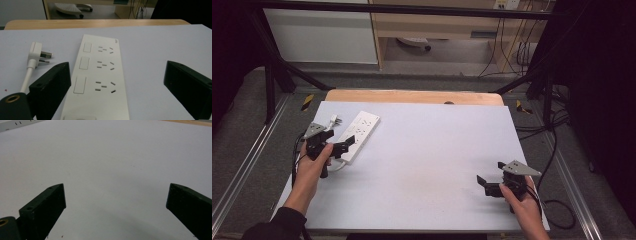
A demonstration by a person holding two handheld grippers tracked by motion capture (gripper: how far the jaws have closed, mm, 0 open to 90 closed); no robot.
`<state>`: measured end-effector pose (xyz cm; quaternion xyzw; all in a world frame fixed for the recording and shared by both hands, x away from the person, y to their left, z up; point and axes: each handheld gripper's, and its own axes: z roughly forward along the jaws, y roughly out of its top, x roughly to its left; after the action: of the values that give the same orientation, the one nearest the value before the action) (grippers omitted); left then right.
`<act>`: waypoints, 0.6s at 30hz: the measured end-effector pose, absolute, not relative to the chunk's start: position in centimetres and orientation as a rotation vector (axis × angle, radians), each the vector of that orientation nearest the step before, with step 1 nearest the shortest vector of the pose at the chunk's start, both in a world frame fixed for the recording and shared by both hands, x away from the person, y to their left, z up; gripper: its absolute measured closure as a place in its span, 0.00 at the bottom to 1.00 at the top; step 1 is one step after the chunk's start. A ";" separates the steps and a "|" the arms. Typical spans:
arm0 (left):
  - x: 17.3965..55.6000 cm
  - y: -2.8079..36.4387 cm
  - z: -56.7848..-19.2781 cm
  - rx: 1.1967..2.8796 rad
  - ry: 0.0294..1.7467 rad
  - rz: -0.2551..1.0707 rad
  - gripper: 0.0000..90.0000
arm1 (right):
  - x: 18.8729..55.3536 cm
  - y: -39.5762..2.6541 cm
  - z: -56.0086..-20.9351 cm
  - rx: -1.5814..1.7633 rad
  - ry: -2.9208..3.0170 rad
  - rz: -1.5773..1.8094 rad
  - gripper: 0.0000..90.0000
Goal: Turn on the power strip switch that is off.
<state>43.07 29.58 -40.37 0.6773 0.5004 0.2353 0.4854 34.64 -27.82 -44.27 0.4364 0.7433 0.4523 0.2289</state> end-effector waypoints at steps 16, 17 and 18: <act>39.5 30.8 -40.2 1.598 1.169 0.566 0.08 | 34.6 -27.7 -44.4 1.192 2.055 1.216 0.03; 39.2 31.0 -40.2 1.595 1.168 0.565 0.08 | 34.7 -27.7 -44.4 1.194 2.055 1.217 0.03; 38.8 31.2 -40.3 1.589 1.169 0.568 0.08 | 34.7 -27.8 -44.4 1.192 2.056 1.213 0.03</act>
<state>38.82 31.17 -40.30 0.6622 0.4872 0.2368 0.5177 34.69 -27.75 -44.41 0.4341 0.7491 0.4420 0.2345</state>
